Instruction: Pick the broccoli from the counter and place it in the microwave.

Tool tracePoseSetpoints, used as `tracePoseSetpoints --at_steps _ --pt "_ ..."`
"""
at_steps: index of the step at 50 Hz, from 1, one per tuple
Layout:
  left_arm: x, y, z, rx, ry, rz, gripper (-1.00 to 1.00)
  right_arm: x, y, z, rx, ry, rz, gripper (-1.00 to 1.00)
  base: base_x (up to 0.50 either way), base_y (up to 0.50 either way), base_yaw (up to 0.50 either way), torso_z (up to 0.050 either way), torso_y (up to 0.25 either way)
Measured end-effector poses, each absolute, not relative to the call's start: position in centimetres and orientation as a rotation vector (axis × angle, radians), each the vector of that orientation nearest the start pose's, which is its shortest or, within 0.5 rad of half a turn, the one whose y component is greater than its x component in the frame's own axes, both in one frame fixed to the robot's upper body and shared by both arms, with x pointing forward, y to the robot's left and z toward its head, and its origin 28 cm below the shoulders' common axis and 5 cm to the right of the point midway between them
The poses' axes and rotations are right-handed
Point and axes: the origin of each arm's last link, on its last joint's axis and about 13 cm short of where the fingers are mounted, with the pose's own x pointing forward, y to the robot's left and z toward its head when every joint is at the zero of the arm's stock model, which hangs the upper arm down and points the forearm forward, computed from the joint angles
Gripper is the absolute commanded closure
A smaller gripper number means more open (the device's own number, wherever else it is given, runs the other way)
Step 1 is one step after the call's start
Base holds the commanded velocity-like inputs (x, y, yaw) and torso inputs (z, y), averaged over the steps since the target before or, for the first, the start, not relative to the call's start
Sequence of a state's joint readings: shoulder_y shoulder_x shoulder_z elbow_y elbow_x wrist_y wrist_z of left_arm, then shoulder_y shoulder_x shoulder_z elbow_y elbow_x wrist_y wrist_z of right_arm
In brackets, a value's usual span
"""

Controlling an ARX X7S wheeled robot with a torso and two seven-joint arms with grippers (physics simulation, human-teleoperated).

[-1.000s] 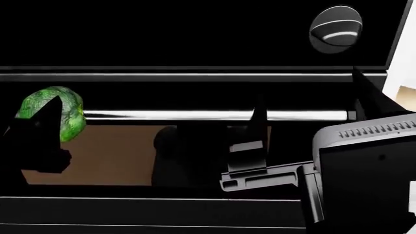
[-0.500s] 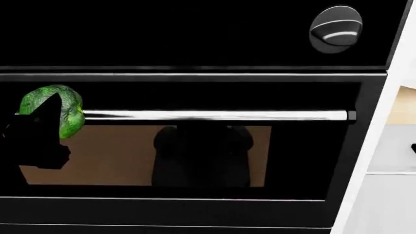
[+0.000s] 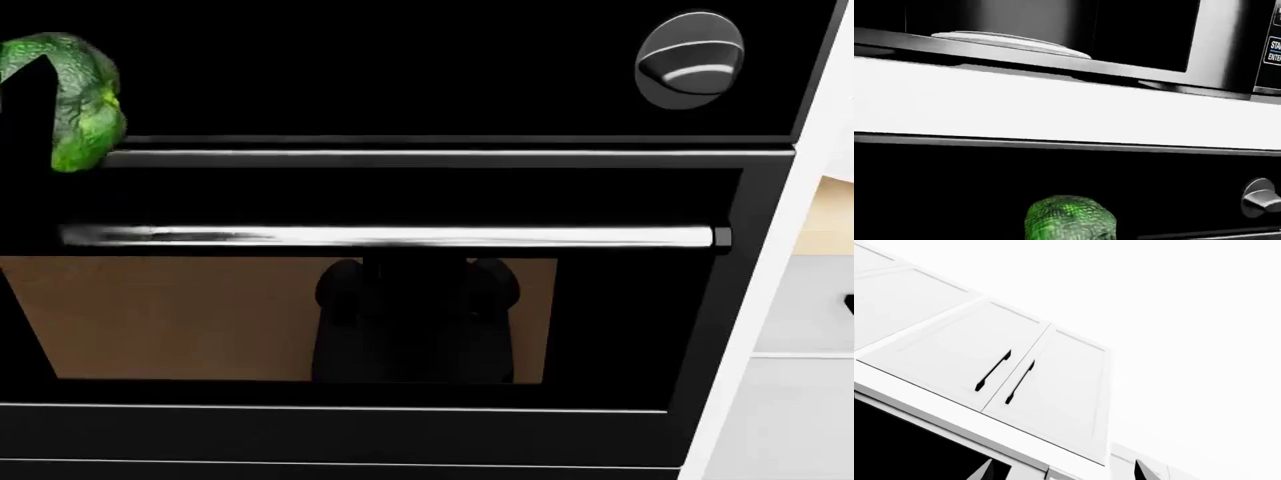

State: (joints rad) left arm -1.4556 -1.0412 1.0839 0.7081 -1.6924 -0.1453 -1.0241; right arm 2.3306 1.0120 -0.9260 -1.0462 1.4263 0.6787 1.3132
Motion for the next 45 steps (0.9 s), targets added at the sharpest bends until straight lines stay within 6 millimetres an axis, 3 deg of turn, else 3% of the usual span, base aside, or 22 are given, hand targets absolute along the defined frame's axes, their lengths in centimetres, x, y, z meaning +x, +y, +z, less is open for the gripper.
tracePoseSetpoints --at_steps 10,23,36,45 --pt "19.2 21.6 36.2 -0.086 -0.369 -0.237 1.0 10.4 -10.4 39.3 -0.371 -1.355 -0.16 -1.0 0.0 0.0 0.0 0.0 0.0" --pt "21.2 21.2 41.7 -0.051 -0.523 -0.231 1.0 11.5 -10.2 38.3 -0.341 -1.343 -0.153 -1.0 0.0 0.0 0.0 0.0 0.0" --pt "25.5 21.2 48.8 -0.024 -0.585 -0.122 1.0 11.3 -10.4 38.4 -0.323 -1.343 -0.149 -1.0 0.0 0.0 0.0 0.0 0.0" --pt "30.4 21.1 54.1 -0.017 -0.564 -0.015 1.0 10.7 -10.4 38.8 -0.316 -1.34 -0.15 -1.0 0.0 0.0 0.0 0.0 0.0"
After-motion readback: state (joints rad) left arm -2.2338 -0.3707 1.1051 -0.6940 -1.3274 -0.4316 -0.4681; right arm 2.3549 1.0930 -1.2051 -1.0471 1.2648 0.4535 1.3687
